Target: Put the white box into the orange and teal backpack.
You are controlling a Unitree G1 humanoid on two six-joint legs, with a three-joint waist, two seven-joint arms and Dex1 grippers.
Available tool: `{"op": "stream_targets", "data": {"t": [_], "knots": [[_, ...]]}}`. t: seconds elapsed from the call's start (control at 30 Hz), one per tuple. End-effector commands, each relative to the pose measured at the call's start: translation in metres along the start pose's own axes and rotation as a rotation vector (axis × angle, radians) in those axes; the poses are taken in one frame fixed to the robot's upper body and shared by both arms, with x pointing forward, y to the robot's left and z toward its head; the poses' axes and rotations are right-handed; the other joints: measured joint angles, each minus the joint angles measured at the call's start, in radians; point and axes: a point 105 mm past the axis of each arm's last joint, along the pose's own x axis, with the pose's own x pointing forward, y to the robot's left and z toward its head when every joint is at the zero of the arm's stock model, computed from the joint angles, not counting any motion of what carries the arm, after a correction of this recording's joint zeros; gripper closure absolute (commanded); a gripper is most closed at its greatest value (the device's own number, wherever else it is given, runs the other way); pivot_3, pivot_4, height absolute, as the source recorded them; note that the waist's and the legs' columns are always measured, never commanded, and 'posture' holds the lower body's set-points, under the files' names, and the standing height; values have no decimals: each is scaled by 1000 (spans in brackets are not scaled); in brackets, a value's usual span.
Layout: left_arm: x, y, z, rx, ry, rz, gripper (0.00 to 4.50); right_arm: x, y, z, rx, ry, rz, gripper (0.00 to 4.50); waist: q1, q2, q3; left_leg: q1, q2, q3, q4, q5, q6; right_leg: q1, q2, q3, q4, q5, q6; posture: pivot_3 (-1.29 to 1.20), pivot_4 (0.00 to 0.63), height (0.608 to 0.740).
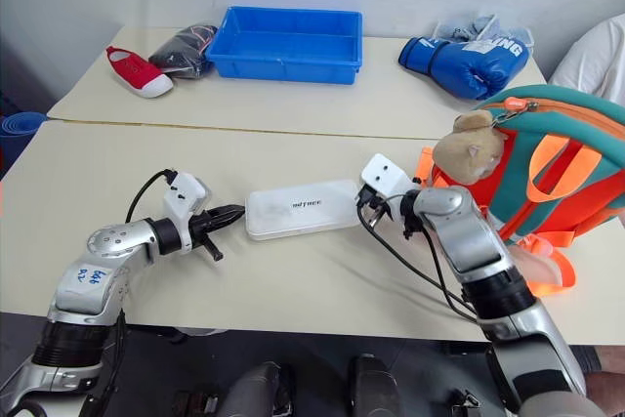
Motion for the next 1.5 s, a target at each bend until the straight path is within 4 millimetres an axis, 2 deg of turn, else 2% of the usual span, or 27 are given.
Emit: {"op": "stream_targets", "data": {"t": [0.03,0.17,0.43,0.5,0.57,0.63,0.7,0.77,0.83,0.9,1.0,1.33,1.5], "knots": [[-1,-16,6,17,-39,-84,4484,-15,20,12,-11,-54,74,4500,0,0,0,0,0,0,0,0,0,0,0,0,0,0,0,0,150,740],[-6,-28,1,10,-29,-129,4484,-34,33,-3,13,-14,102,4500,0,0,0,0,0,0,-1,0,0,0,0,0,-1,0,0,0,150,740],[-16,-31,-9,-64,16,-116,4484,-57,30,-27,78,53,46,4500,1,0,0,1,0,-1,-2,-1,0,0,-1,0,-5,0,0,0,150,740],[-20,-24,-13,-134,44,-90,4119,-60,30,-32,87,65,39,4500,1,0,0,1,0,-1,-2,-1,0,0,-1,0,-6,0,0,0,150,740],[-25,-8,-19,-287,87,-33,3683,-63,29,-41,96,89,31,4500,1,0,0,1,0,-1,-2,-1,0,0,-1,0,-5,0,0,0,150,740],[-31,1,-24,-466,153,-48,3085,-65,25,-50,94,113,17,4500,2,0,0,1,0,-2,-2,0,0,1,-1,0,-5,0,0,0,150,740],[-41,-3,-33,-712,335,-121,2532,-66,21,-55,89,123,7,4500,2,-1,0,1,0,-2,-1,0,0,1,-1,-1,-5,0,0,0,150,740],[-47,-8,-29,-783,404,-204,2011,-65,19,-57,85,123,4,4500,-3,-1,0,1,-1,-3,0,0,0,1,1,-2,-4,0,0,0,150,740],[-41,4,-23,-866,381,-191,1394,-62,19,-56,82,111,6,4500,-2,0,-1,3,-1,0,-3,0,-1,1,1,1,-5,0,0,0,150,740],[-32,7,-22,-949,401,-193,862,-59,20,-54,79,99,10,4500,3,-1,-1,4,-1,-1,-1,0,-2,2,1,0,-5,0,0,0,150,740],[-17,-4,-16,-1038,430,-289,15,-55,21,-52,70,83,27,4500,19,-1,-1,4,-2,-2,1,1,-1,3,1,0,-3,0,0,0,150,740],[23,-27,-14,-1076,484,-386,15,-40,25,-35,14,19,74,4500,39,-1,-1,3,-3,-2,3,0,-1,4,-1,0,-2,0,0,0,150,740],[37,-46,-9,-1078,502,-468,15,-32,26,-31,14,-2,81,4500,48,-1,-1,3,-3,-2,5,0,-1,4,-1,0,-2,0,0,0,150,740]]}}
